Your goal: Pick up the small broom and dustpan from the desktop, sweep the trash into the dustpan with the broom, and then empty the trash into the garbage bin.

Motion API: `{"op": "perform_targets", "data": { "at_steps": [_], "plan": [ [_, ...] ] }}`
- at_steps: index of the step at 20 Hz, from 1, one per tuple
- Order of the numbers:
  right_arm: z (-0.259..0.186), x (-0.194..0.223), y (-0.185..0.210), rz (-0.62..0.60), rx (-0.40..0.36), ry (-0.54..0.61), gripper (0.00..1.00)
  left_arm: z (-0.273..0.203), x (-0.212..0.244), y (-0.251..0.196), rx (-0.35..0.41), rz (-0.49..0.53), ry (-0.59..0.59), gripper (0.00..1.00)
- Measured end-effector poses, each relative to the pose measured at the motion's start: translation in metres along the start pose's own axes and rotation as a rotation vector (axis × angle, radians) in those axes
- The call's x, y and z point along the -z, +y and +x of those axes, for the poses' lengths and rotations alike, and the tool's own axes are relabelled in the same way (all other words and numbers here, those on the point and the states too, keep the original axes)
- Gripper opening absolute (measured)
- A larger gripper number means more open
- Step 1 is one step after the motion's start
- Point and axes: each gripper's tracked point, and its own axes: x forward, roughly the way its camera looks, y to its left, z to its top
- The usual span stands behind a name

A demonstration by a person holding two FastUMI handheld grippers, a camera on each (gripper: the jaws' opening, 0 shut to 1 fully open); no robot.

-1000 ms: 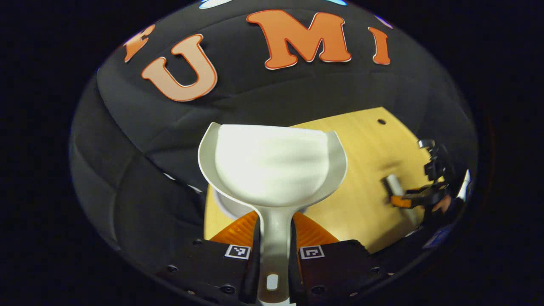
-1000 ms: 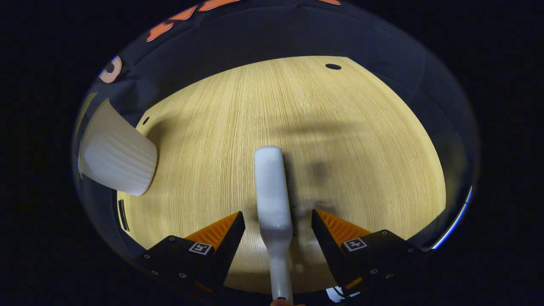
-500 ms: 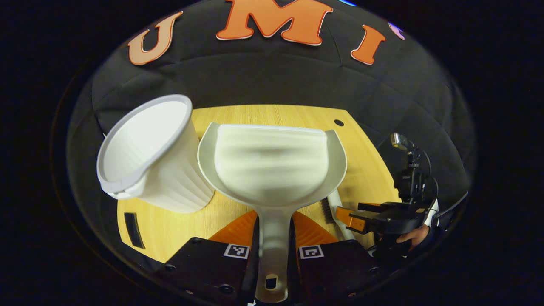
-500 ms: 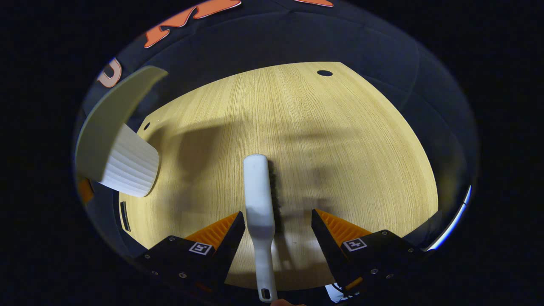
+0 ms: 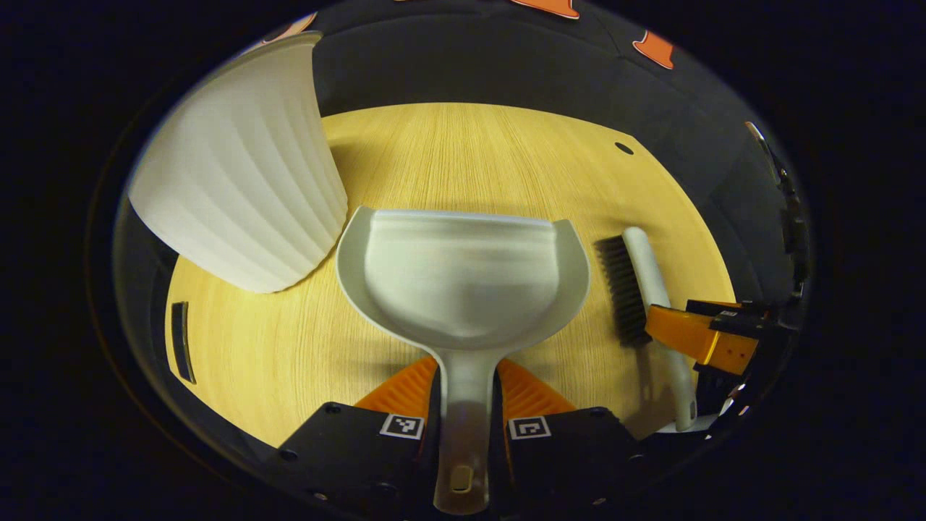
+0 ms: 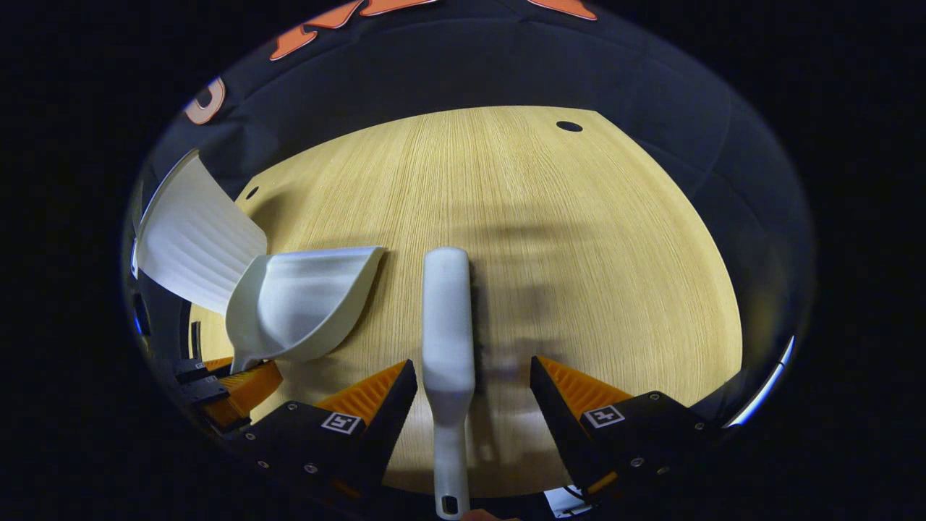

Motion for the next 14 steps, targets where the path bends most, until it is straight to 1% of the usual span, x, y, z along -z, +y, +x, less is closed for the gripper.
{"op": "perform_targets", "data": {
  "at_steps": [2, 4, 6, 8, 9, 10, 11, 12, 13, 14],
  "plan": [
    [-0.002, 0.001, -0.003, 0.005, 0.005, 0.001, 0.96, 0.002, 0.0, -0.001, 0.007, -0.01, -0.002, 0.28],
    [-0.002, 0.001, -0.004, 0.006, 0.007, 0.001, 0.96, 0.004, 0.0, 0.0, 0.005, 0.007, 0.008, 0.29],
    [-0.002, 0.003, -0.001, 0.0, 0.008, 0.0, 0.96, 0.002, 0.001, 0.004, 0.003, 0.0, 0.031, 0.33],
    [-0.002, 0.004, 0.0, 0.002, 0.009, 0.002, 0.96, -0.006, -0.004, 0.007, -0.006, 0.014, 0.041, 0.36],
    [-0.003, 0.004, -0.002, 0.006, 0.009, 0.001, 0.96, -0.019, -0.016, 0.009, -0.002, 0.041, 0.024, 0.46],
    [-0.007, 0.003, -0.001, 0.013, 0.0, -0.001, 0.96, -0.027, -0.022, 0.01, -0.002, 0.046, 0.015, 0.51],
    [-0.011, 0.0, -0.004, 0.016, 0.0, -0.01, 0.96, -0.039, -0.033, 0.011, 0.0, 0.055, -0.005, 0.58],
    [-0.016, -0.005, -0.007, 0.011, 0.01, -0.035, 0.95, -0.054, -0.045, 0.017, -0.007, 0.072, -0.023, 0.72],
    [-0.022, -0.009, -0.01, 0.006, 0.015, -0.055, 0.95, -0.036, 0.007, 0.032, -0.026, 0.1, -0.048, 0.74],
    [-0.03, -0.019, -0.014, 0.0, 0.024, -0.094, 0.96, -0.068, -0.041, 0.031, -0.05, 0.125, -0.09, 0.74]
  ]
}}
